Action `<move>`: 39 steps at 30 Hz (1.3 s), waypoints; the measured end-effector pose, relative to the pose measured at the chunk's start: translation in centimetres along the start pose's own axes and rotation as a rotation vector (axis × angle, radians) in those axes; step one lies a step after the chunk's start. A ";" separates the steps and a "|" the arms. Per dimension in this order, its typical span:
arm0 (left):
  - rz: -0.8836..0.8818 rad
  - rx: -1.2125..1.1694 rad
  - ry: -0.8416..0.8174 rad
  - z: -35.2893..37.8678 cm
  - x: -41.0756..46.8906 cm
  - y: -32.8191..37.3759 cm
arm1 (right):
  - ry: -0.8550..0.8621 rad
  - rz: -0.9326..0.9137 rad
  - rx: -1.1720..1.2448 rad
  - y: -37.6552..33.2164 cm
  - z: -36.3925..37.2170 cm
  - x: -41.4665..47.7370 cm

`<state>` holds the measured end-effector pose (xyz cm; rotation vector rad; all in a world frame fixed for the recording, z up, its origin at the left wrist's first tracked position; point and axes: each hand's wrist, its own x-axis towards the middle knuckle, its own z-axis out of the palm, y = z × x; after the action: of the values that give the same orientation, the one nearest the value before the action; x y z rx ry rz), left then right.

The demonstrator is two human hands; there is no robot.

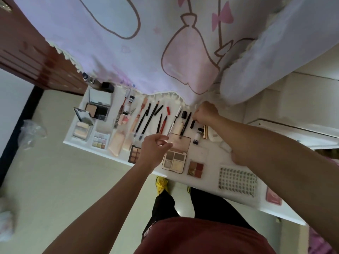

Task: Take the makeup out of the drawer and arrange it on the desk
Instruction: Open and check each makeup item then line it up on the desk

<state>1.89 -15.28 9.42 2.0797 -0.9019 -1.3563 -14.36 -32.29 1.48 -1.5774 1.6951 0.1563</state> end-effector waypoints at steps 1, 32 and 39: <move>0.001 0.002 0.012 -0.2 -0.3 -0.2 | 0.008 -0.015 -0.049 -0.2 0.3 0.1; 0.251 0.372 -0.014 -2.1 -0.8 0.4 | 0.203 0.031 0.289 2.3 -1.1 -6.5; 0.412 0.280 -0.087 -2.3 -0.4 3.7 | -0.071 0.027 0.927 -0.2 -4.6 -14.6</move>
<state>2.91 -17.25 13.13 1.8909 -1.5347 -1.1560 -17.73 -23.54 13.60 -0.8335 1.4058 -0.4925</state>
